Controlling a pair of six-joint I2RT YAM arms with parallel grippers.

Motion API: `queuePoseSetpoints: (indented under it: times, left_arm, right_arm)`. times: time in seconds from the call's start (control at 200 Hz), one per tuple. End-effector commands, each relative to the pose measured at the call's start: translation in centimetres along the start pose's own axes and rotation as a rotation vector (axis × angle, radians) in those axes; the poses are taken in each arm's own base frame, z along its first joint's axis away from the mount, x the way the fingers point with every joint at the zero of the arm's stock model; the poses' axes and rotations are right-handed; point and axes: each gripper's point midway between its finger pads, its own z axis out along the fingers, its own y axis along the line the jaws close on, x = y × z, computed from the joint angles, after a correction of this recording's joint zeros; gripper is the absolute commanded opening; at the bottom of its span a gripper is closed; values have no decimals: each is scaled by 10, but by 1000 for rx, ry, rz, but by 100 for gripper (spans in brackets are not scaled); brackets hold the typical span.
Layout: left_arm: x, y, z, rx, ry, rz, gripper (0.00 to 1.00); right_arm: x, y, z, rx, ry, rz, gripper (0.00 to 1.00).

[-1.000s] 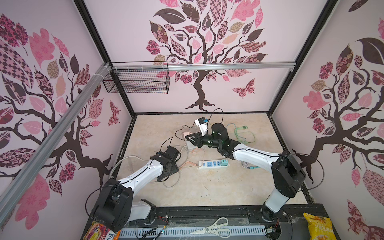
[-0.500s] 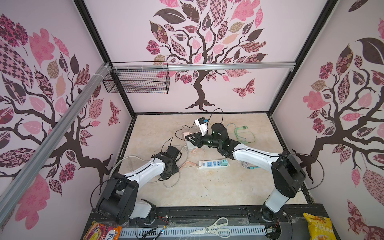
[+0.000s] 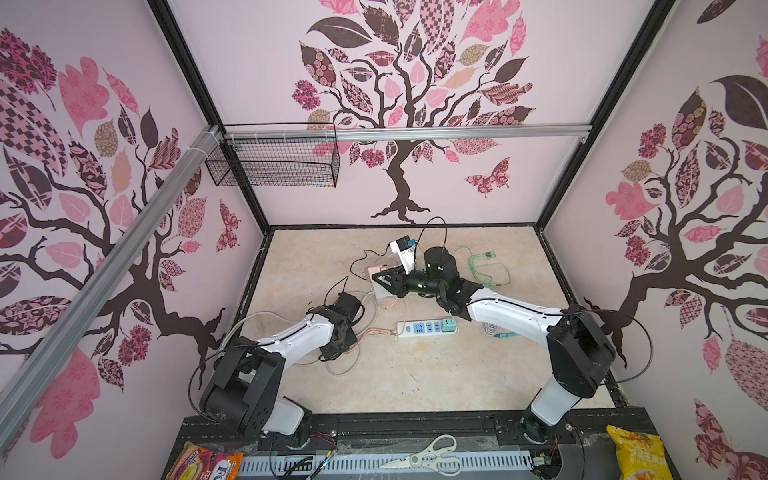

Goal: Insert the plug
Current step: 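Carry the pink charger over the blue-socket strip while left gripper lifts cable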

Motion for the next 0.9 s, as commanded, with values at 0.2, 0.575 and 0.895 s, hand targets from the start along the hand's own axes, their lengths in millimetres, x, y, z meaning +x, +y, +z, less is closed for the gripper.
queuePoseSetpoints:
  times: [0.2, 0.575, 0.895]
  left_arm:
    - [-57, 18, -104, 123, -322, -62, 0]
    - [-138, 40, -184, 180, -558, -165, 0]
    - [-222, 60, -242, 217, -773, -273, 0]
  right_arm:
    - [-24, 30, -27, -54, -31, -233, 0]
    - [11, 60, -37, -266, 120, -433, 0]
    - [62, 38, -44, -268, 340, -640, 0]
